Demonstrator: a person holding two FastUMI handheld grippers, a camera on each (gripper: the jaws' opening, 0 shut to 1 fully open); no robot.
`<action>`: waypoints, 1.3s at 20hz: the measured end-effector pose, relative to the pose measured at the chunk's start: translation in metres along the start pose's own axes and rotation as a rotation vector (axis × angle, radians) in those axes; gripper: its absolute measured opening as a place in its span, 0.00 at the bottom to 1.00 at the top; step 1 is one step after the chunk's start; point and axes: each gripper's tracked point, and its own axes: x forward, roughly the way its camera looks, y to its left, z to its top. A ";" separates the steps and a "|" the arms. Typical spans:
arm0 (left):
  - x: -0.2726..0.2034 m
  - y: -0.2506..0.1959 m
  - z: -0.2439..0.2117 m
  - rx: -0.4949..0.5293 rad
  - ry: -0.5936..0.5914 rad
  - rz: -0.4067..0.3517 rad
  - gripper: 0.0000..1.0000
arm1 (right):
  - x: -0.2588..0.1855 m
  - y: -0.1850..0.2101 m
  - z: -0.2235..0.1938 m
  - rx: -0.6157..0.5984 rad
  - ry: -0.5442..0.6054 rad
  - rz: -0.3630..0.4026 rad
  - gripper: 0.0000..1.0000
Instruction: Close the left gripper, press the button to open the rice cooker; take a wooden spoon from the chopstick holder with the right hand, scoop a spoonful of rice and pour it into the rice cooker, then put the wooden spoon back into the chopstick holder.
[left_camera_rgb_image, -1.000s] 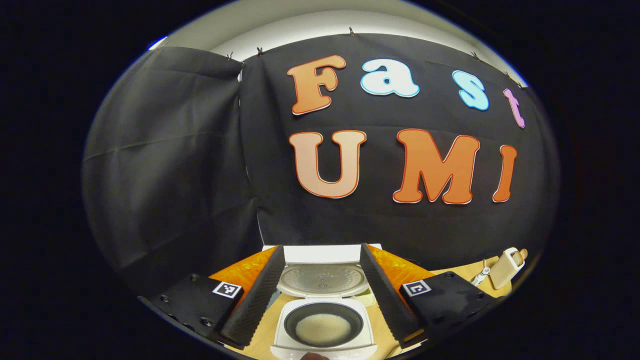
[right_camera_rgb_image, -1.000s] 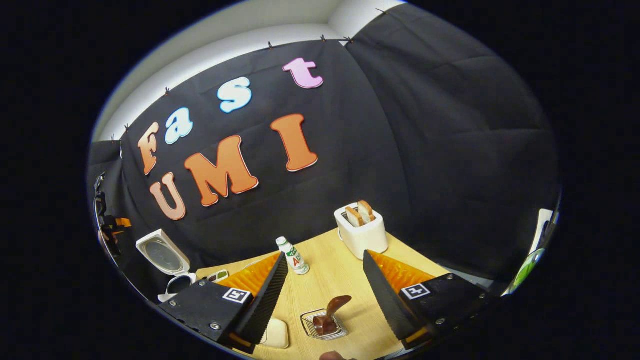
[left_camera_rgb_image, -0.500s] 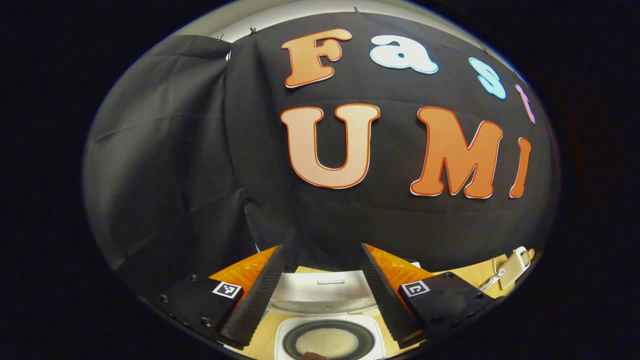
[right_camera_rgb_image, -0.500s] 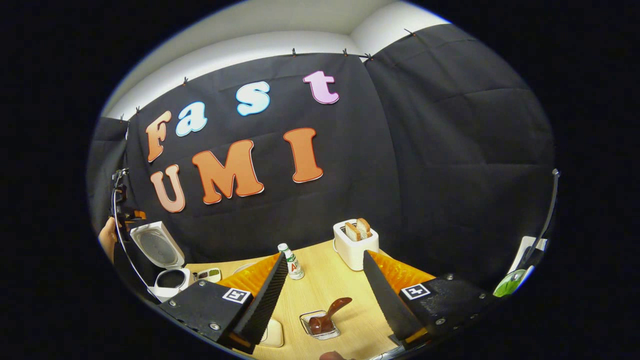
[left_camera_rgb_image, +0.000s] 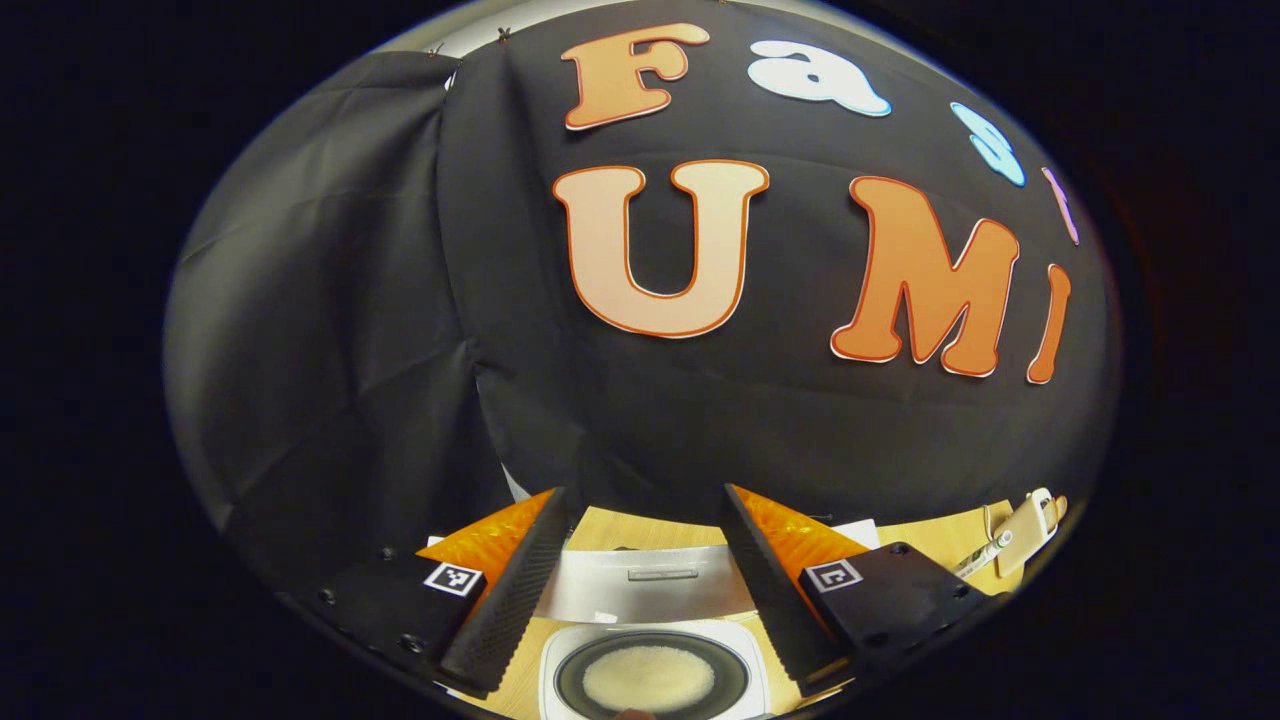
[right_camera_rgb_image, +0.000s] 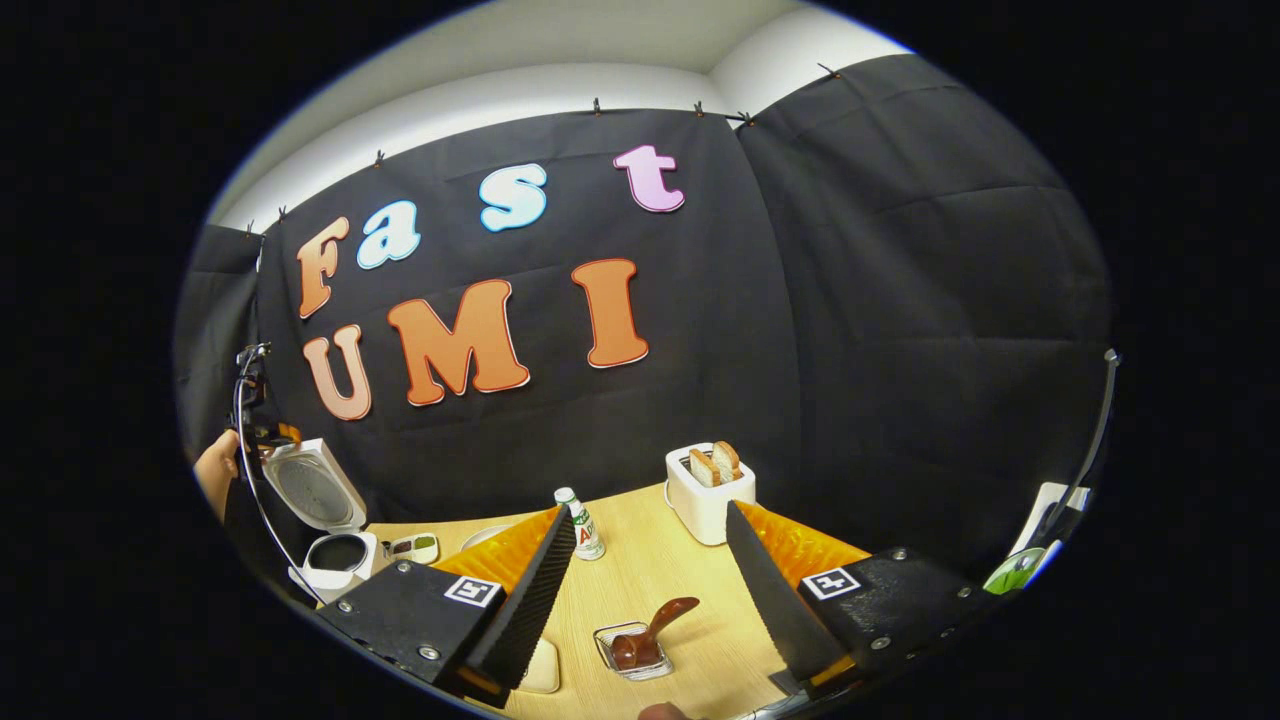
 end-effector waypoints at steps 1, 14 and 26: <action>-0.005 -0.001 -0.004 -0.001 0.019 0.000 0.99 | 0.003 0.000 -0.003 -0.002 0.003 0.006 0.94; -0.083 -0.001 -0.142 -0.034 0.352 -0.011 1.00 | 0.039 0.004 -0.025 0.035 0.051 0.122 0.94; -0.096 -0.010 -0.253 -0.055 0.677 0.027 1.00 | 0.063 0.040 -0.048 0.033 0.109 0.268 0.94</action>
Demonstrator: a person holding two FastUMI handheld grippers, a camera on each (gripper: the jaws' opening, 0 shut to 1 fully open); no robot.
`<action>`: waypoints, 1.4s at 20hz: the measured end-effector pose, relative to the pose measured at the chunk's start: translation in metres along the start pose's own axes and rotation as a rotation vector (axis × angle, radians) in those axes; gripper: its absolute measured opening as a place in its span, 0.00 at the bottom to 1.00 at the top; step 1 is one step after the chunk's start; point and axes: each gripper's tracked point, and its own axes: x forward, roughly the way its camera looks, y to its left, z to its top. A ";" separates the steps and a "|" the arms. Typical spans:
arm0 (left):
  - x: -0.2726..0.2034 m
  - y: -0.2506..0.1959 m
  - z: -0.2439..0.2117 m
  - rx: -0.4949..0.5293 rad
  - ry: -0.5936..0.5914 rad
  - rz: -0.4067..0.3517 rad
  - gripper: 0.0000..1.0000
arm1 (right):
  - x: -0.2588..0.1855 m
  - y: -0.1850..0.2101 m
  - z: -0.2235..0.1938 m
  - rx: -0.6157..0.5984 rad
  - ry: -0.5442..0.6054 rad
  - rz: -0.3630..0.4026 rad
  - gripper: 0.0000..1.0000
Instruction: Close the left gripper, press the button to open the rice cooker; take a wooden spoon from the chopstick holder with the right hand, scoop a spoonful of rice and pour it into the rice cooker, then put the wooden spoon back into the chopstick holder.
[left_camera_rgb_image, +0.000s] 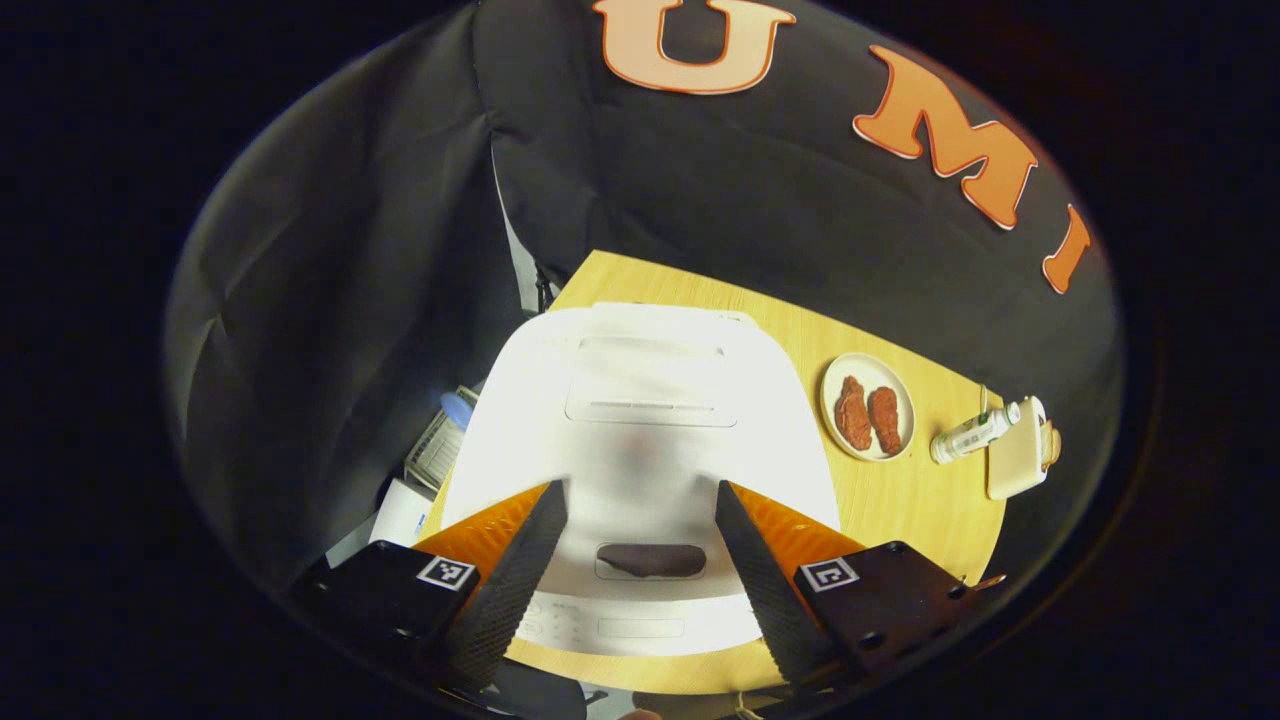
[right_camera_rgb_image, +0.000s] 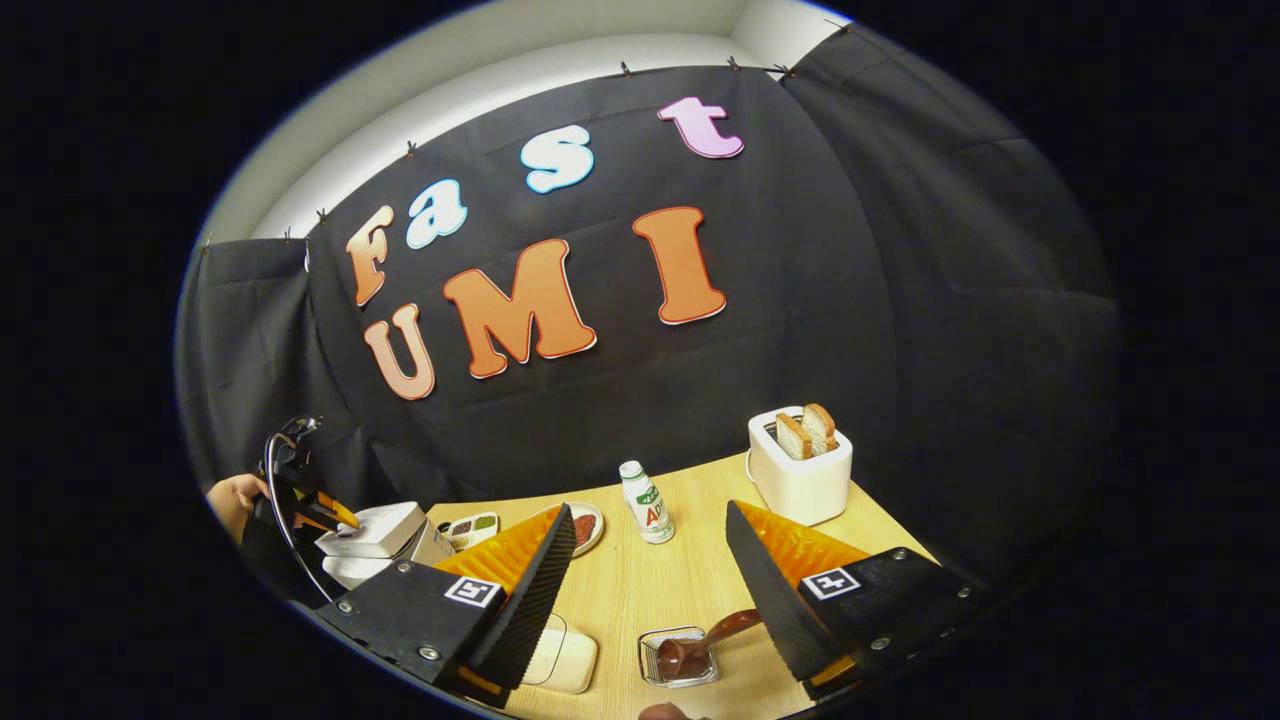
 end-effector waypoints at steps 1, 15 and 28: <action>0.009 -0.004 -0.007 0.024 0.015 0.006 1.00 | 0.000 0.002 -0.001 -0.006 0.001 0.004 0.94; -0.082 -0.075 0.006 -0.035 -0.371 -0.216 1.00 | 0.032 0.032 0.026 -0.106 -0.054 0.045 0.94; -0.257 -0.105 -0.006 -0.002 -0.997 -0.136 1.00 | 0.051 0.123 0.051 -0.157 -0.138 0.209 0.94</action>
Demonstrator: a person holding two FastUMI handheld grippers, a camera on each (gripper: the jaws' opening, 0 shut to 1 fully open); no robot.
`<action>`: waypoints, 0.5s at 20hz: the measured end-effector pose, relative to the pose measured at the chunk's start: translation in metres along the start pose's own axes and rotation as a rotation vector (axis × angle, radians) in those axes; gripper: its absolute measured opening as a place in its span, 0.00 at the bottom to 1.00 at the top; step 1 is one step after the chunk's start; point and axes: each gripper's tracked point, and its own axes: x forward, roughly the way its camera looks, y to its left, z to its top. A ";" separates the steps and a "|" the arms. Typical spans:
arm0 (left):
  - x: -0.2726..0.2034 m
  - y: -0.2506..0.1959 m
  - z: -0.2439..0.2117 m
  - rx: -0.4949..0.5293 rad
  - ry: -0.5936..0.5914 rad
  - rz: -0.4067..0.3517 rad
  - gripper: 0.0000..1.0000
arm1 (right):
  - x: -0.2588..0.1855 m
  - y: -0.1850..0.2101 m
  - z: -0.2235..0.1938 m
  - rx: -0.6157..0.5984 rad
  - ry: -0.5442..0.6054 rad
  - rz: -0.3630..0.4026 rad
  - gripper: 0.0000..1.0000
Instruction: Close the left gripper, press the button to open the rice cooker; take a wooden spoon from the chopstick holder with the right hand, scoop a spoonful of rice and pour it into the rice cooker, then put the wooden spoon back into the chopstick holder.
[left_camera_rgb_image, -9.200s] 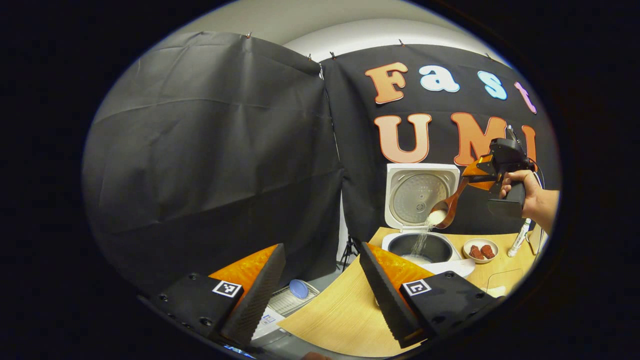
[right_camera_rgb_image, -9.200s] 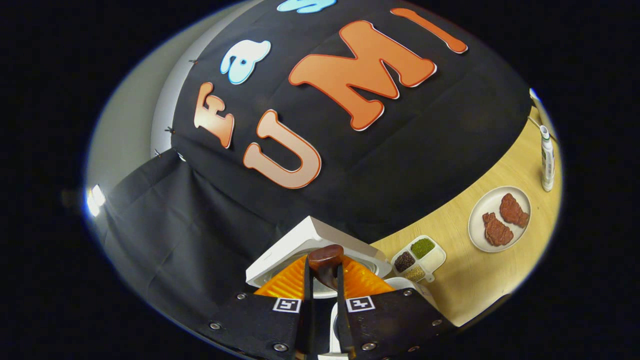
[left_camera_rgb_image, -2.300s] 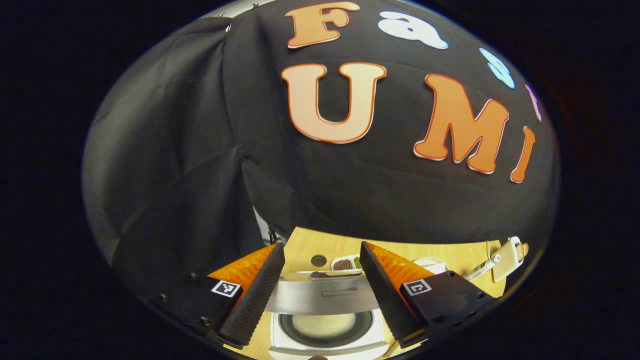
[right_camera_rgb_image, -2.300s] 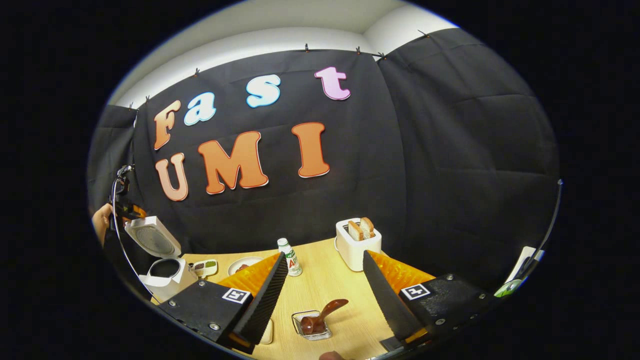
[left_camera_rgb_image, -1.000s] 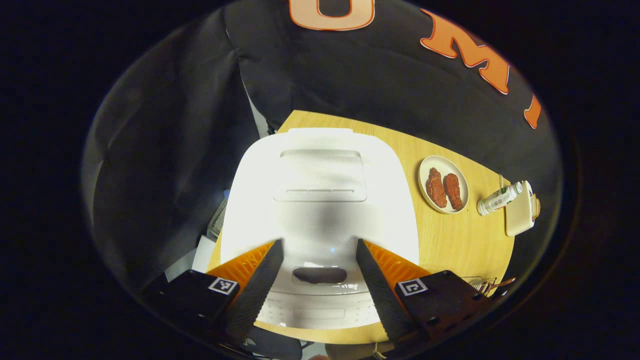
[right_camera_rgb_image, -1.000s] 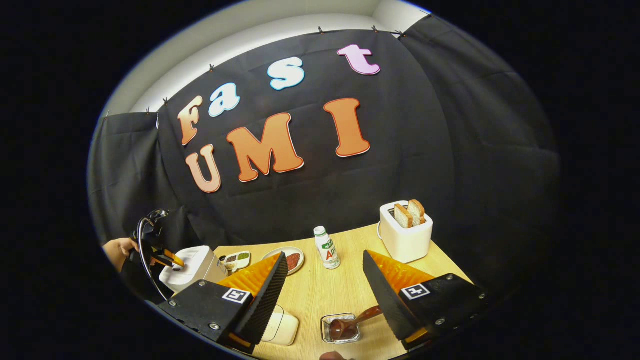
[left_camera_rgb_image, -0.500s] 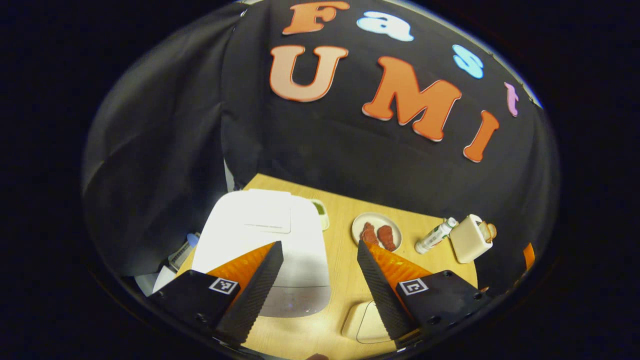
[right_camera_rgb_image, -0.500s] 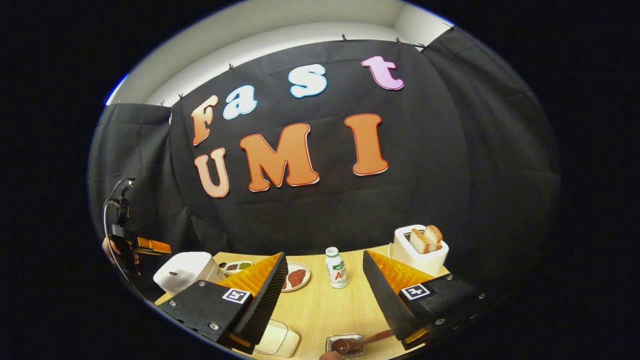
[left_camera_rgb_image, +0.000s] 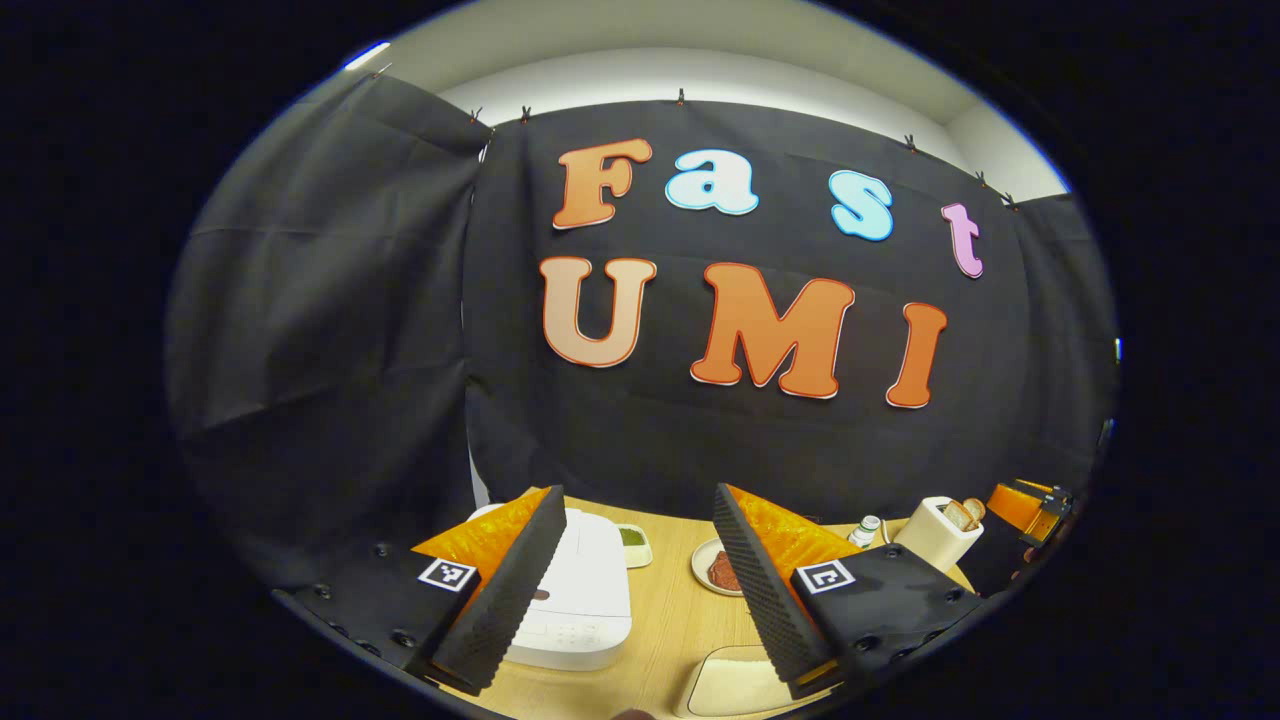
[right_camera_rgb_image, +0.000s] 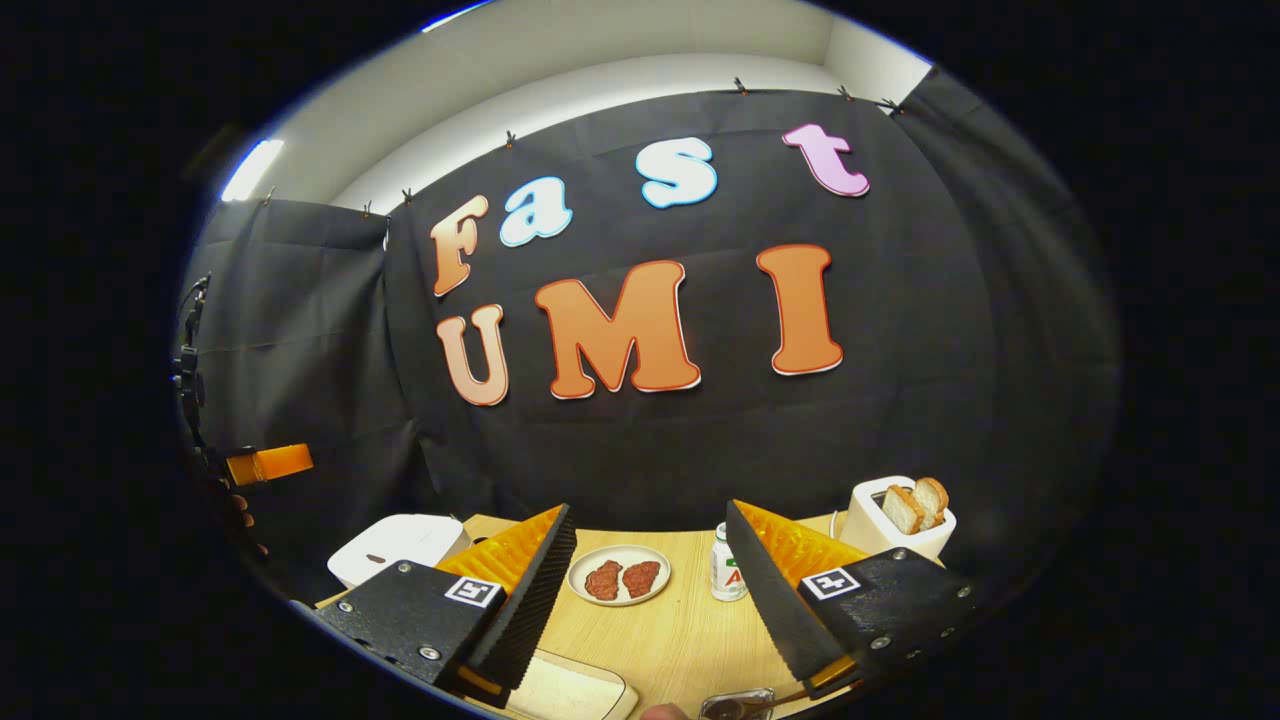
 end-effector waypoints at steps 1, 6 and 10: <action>-0.005 -0.005 0.006 0.009 -0.027 -0.009 1.00 | 0.001 0.004 0.006 -0.010 -0.021 0.003 0.94; -0.017 -0.024 0.017 0.051 -0.084 -0.024 0.99 | 0.009 0.026 0.031 -0.037 -0.096 0.031 0.94; -0.023 -0.032 0.020 0.079 -0.105 -0.023 1.00 | 0.015 0.041 0.033 -0.042 -0.091 0.052 0.94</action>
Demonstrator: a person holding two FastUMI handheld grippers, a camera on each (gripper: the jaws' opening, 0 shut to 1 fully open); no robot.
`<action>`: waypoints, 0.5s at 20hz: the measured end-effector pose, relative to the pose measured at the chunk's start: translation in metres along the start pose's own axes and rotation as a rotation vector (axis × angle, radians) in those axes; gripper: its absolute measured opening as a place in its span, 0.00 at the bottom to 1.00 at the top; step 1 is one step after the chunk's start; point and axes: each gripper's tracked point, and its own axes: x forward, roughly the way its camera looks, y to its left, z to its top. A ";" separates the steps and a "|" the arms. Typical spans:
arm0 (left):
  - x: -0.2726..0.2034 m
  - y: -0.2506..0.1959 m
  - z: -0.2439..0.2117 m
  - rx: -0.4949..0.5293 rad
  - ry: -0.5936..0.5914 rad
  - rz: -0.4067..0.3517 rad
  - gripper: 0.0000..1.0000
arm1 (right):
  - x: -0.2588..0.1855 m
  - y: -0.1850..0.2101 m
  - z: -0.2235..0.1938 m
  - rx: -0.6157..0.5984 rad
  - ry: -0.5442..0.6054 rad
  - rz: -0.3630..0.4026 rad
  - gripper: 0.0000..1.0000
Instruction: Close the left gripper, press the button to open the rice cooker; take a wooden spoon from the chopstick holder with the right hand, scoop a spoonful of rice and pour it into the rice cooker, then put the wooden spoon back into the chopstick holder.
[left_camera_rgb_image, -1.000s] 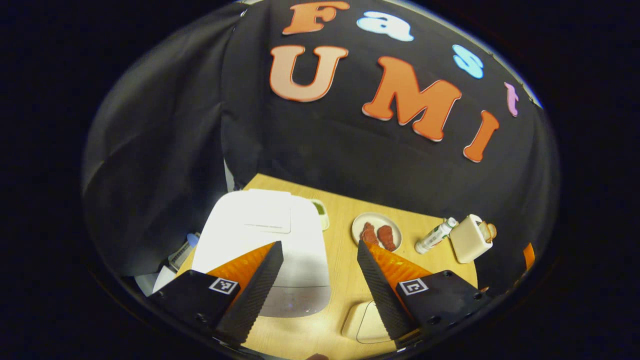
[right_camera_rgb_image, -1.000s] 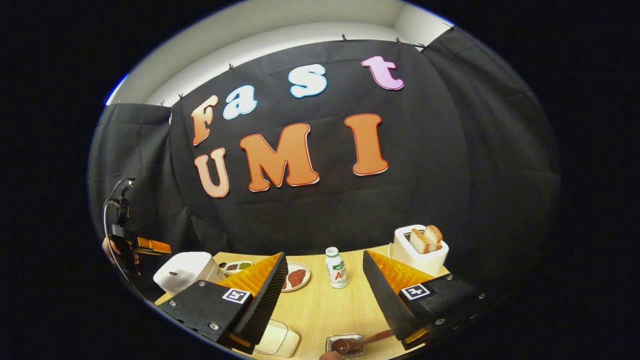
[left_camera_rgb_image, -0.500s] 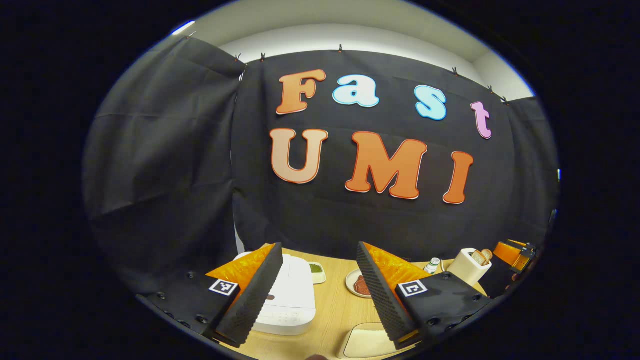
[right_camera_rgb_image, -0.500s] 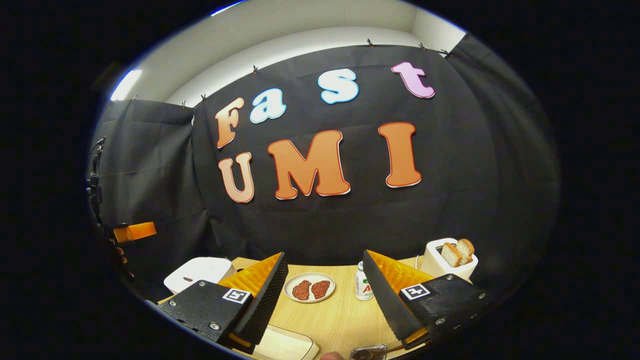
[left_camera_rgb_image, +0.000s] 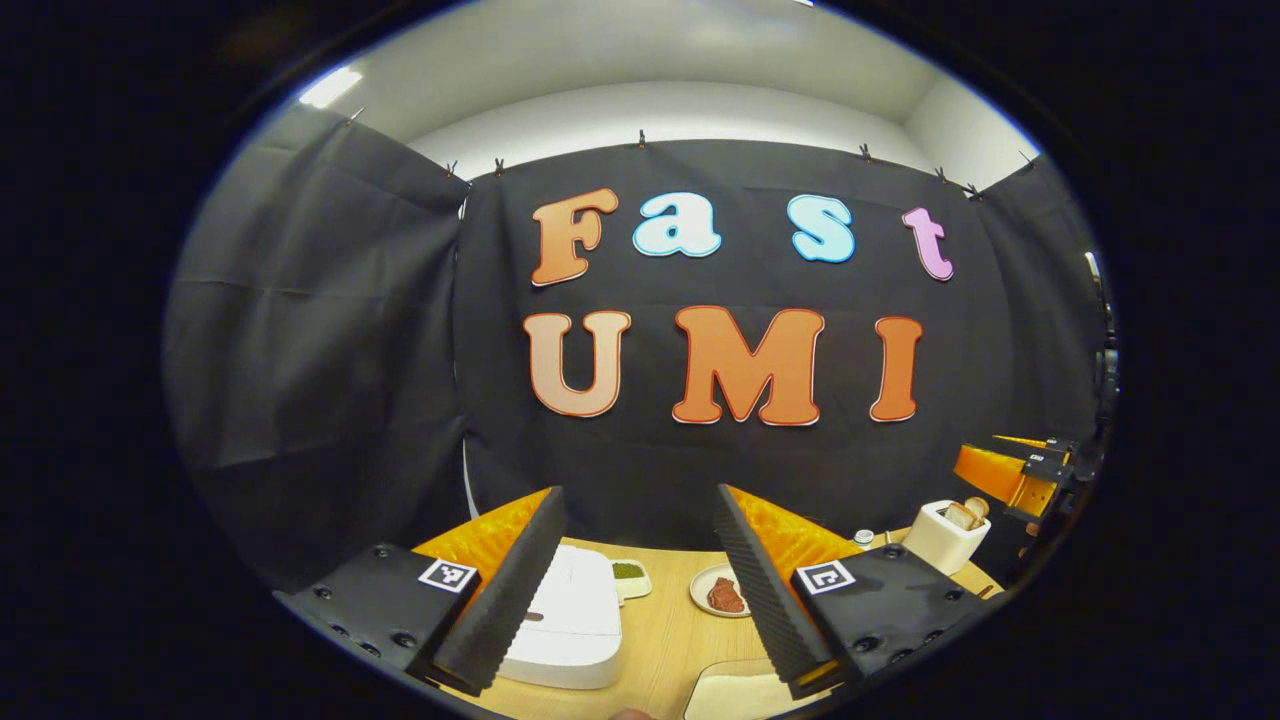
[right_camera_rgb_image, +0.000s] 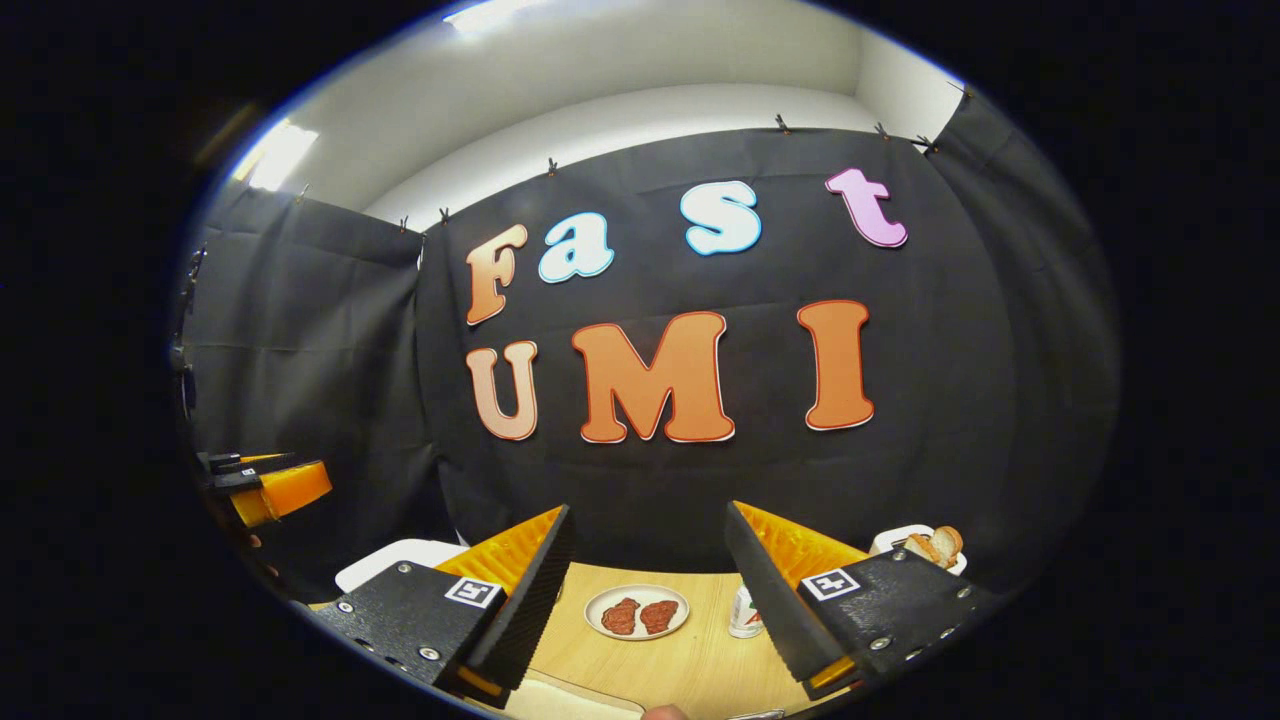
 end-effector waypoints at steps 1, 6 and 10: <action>-0.002 0.002 0.003 0.008 -0.013 0.004 1.00 | -0.001 0.003 -0.001 0.001 0.001 0.007 0.94; -0.006 0.003 0.017 0.035 -0.058 -0.005 1.00 | -0.009 0.000 0.000 -0.020 0.005 -0.020 0.94; -0.001 -0.002 0.012 0.048 -0.049 -0.032 1.00 | -0.013 -0.005 0.008 -0.017 -0.009 -0.038 0.94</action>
